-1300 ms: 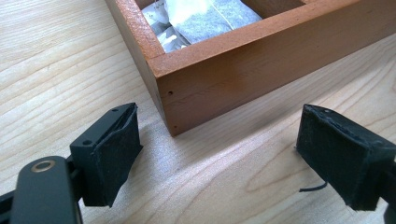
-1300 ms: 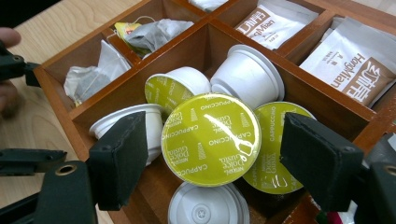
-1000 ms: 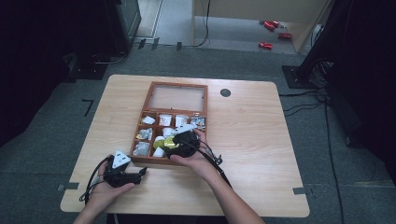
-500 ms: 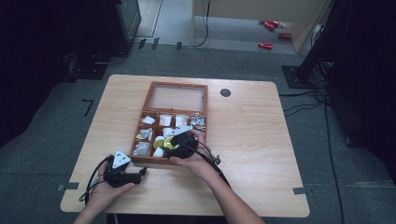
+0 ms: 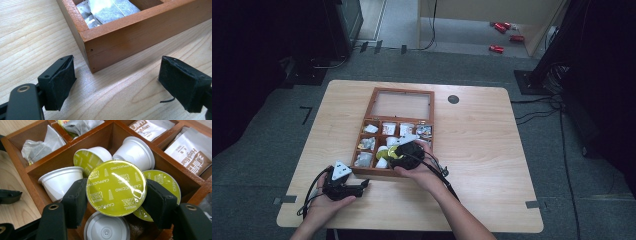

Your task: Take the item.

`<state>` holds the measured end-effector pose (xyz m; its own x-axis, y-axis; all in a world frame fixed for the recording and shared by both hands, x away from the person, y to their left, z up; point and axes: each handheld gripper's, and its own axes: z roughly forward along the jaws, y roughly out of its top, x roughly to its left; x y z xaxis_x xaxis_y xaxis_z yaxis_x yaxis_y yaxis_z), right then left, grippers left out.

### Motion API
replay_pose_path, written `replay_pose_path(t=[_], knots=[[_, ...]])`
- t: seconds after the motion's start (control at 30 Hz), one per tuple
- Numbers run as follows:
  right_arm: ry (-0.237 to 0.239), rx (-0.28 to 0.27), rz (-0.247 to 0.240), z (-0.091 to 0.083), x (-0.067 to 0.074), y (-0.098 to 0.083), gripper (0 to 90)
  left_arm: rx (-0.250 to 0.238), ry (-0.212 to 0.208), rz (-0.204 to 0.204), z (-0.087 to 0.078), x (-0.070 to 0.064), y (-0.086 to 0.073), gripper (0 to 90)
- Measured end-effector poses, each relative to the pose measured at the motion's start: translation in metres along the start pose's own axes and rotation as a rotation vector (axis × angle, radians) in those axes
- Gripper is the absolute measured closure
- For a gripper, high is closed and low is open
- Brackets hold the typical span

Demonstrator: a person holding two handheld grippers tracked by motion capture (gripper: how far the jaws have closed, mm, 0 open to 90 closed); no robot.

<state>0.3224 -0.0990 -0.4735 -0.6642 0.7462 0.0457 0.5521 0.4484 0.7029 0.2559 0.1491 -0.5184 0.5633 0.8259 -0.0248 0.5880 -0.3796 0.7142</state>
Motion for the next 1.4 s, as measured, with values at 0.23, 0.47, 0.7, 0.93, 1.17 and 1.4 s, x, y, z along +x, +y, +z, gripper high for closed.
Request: replay_pose_path(t=[0.23, 0.47, 0.7, 0.93, 1.17, 1.4], knots=[[0.006, -0.030, 0.011, -0.009, -0.003, 0.004, 38.6, 0.000, -0.001, 0.002, 0.000, 0.000, 0.000, 14.3], [-0.006, -0.061, 0.027, -0.027, -0.012, 0.009, 38.6, -0.001, 0.001, 0.002, 0.000, 0.000, 0.000, 14.4], [-0.007, -0.076, 0.038, -0.038, -0.019, 0.011, 38.6, 0.001, 0.002, 0.003, 0.000, 0.000, 0.000, 14.4], [-0.023, -0.096, 0.050, -0.049, -0.028, 0.010, 38.6, 0.001, 0.004, 0.005, 0.000, 0.000, 0.000, 14.4], [-0.038, -0.108, 0.069, -0.061, -0.038, 0.009, 38.6, 0.002, 0.007, 0.005, 0.000, -0.001, 0.000, 14.7], [-0.058, -0.124, 0.089, -0.072, -0.049, 0.006, 38.6, 0.001, 0.008, 0.005, 0.000, -0.001, 0.000, 14.9]])
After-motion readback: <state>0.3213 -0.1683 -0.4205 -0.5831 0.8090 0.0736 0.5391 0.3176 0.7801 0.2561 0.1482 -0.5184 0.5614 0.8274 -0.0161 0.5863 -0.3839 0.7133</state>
